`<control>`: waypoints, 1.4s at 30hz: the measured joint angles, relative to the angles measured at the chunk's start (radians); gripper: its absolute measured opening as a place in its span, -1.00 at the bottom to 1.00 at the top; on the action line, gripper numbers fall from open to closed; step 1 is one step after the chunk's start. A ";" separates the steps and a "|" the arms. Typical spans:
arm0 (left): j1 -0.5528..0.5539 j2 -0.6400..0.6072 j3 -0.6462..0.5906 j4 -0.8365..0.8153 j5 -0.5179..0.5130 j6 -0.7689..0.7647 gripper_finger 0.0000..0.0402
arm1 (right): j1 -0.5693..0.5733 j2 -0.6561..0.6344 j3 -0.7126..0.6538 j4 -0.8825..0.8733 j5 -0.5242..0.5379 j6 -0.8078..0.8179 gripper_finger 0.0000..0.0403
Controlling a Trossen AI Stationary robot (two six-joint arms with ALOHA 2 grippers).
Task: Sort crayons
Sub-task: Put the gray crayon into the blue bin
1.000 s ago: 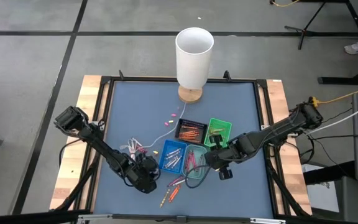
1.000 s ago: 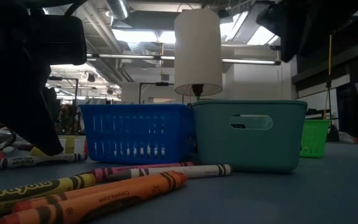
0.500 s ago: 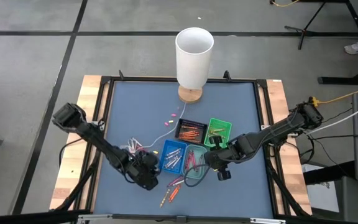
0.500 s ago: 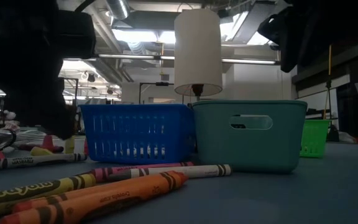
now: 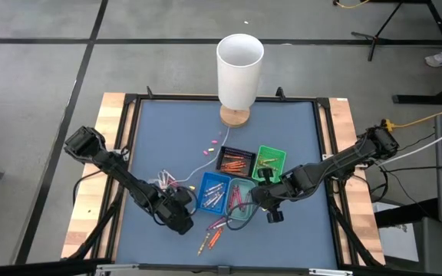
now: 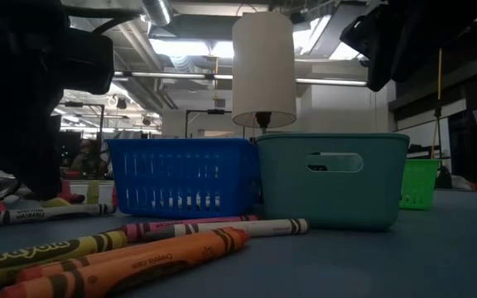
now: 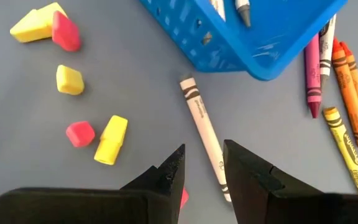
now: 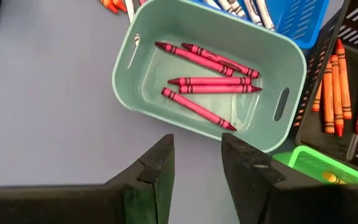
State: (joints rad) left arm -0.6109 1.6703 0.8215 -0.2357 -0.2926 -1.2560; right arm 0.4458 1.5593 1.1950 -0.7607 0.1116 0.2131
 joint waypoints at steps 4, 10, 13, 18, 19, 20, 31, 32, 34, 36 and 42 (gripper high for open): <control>0.000 0.000 0.000 0.017 -0.017 0.000 -0.53 | 0.000 0.000 0.000 0.005 0.000 0.000 -0.35; 0.000 0.000 0.000 0.025 -0.046 0.001 -0.53 | 0.000 0.000 0.000 0.005 0.000 0.000 -0.35; -0.002 0.000 0.000 0.033 -0.057 0.001 -0.53 | 0.000 0.000 0.000 0.005 0.000 0.000 -0.35; -0.015 0.006 0.000 0.050 -0.089 0.001 -0.53 | 0.000 0.000 0.000 0.004 0.000 0.000 -0.35; -0.017 0.011 0.000 0.054 -0.090 0.000 -0.53 | 0.000 0.000 0.000 0.005 0.000 0.000 -0.35; -0.020 0.017 0.000 0.052 -0.090 0.000 -0.53 | 0.000 0.000 0.000 0.005 0.000 0.000 -0.35; -0.031 0.072 -0.001 0.074 -0.095 -0.016 -0.53 | 0.000 0.000 0.000 0.005 0.000 0.000 -0.35; -0.031 0.072 -0.001 0.074 -0.095 -0.016 -0.53 | 0.000 0.000 0.000 0.005 0.000 0.000 -0.35; -0.032 0.072 -0.001 0.074 -0.094 -0.006 -0.53 | 0.000 0.000 0.000 0.005 0.000 0.000 -0.35; -0.034 0.072 -0.001 0.069 -0.094 0.007 -0.53 | 0.000 0.000 0.000 0.005 0.000 0.000 -0.35; -0.034 0.072 0.002 0.022 -0.069 0.013 -0.53 | 0.000 0.000 0.000 0.005 0.000 0.000 -0.35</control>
State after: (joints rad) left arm -0.6445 1.7420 0.8239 -0.2133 -0.3614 -1.2434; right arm 0.4458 1.5597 1.1954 -0.7555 0.1116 0.2131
